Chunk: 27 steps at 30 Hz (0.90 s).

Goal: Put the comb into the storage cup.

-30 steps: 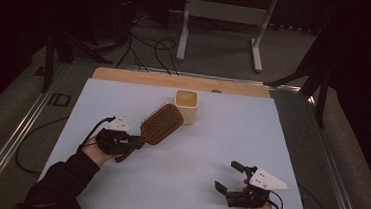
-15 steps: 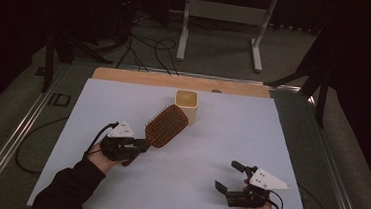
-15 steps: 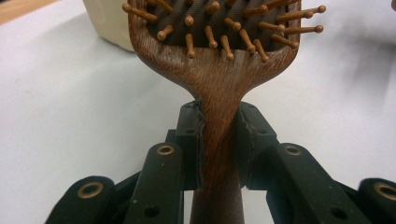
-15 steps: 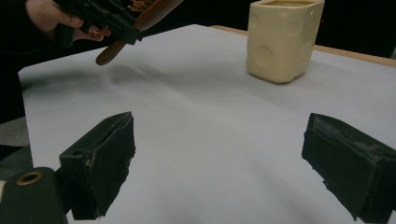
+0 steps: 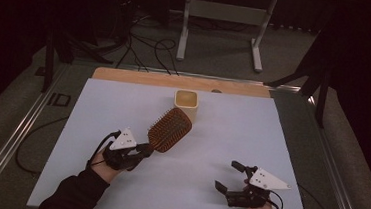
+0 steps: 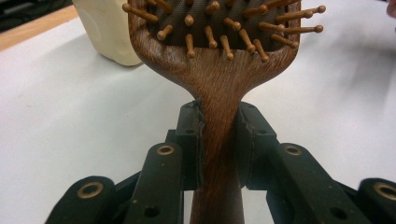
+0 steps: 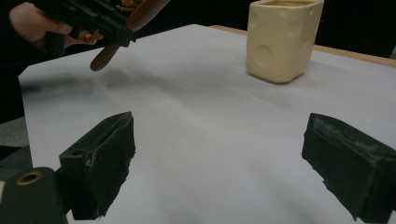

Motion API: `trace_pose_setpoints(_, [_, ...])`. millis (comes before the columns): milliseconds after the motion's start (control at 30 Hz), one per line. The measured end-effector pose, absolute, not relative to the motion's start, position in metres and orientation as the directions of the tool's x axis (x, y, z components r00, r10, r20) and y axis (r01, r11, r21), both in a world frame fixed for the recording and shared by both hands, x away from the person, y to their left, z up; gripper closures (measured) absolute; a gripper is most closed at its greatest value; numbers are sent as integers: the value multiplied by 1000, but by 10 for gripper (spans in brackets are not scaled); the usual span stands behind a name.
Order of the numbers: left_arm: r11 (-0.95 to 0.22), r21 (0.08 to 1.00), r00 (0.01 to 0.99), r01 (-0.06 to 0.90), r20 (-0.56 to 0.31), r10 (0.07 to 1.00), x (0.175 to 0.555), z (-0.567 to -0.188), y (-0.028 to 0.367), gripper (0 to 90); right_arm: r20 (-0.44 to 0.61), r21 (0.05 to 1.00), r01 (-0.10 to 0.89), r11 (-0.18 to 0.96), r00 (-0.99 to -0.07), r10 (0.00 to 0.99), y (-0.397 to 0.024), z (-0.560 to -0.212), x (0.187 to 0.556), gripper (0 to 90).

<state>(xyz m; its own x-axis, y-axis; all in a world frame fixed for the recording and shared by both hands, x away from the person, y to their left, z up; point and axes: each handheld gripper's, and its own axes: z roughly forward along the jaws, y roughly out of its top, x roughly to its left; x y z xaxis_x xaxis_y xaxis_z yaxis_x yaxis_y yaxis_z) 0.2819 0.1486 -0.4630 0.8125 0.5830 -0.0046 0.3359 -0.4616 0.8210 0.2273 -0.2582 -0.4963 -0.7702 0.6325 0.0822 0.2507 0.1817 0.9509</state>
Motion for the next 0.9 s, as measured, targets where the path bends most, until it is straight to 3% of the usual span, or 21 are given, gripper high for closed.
trace_pose_setpoints(900, [-436,835,791,335,3,612,275,-481,148,739,83,948,258,189,-769,633,-256,-497,228,91])
